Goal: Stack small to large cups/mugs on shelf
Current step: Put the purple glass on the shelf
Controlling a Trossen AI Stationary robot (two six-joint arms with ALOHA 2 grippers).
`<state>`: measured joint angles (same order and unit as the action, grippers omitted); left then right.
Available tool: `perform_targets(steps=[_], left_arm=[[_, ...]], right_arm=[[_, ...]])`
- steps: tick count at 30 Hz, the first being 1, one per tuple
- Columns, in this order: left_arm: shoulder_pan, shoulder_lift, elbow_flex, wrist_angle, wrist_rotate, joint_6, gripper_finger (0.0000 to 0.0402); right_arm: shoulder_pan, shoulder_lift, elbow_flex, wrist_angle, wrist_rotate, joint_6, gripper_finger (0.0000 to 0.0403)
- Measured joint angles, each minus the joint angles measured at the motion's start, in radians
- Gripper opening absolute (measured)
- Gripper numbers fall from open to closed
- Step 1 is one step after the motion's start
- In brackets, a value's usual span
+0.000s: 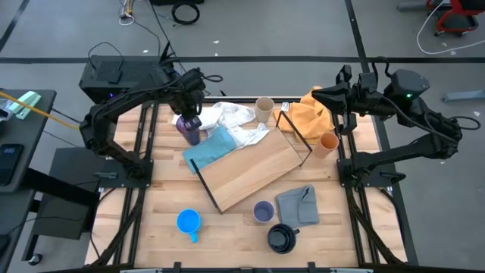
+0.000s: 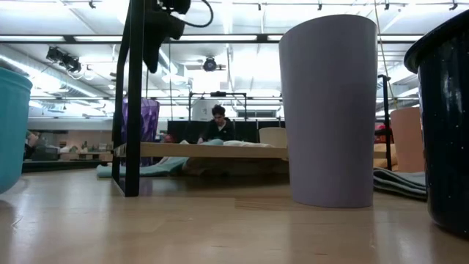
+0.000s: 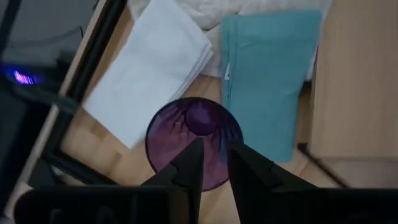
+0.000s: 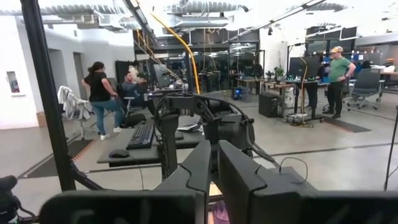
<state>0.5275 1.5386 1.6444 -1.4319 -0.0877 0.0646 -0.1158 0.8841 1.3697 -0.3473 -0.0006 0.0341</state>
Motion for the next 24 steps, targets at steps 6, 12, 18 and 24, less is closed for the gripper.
perform_targets(steps=[6, 12, 18, 24], left_arm=[[-0.001, 0.002, 0.0, 0.015, -0.007, 0.185, 0.0076], [0.021, 0.002, 0.0, 0.02, -0.166, 0.185, 0.0055], [0.072, 0.016, 0.0, 0.006, -0.163, 0.184, 0.0043], [0.16, 0.091, 0.0, -0.056, -0.134, -0.025, 0.0043]], right_arm=[[0.0, 0.0, 0.0, 0.0, 0.0, 0.001, 0.0038], [0.0, 0.002, 0.0, 0.0, 0.0, 0.017, 0.0038], [0.0, 0.009, 0.0, 0.001, 0.0, 0.026, 0.0038], [0.0, 0.019, 0.0, -0.004, -0.009, 0.049, 0.0038]])
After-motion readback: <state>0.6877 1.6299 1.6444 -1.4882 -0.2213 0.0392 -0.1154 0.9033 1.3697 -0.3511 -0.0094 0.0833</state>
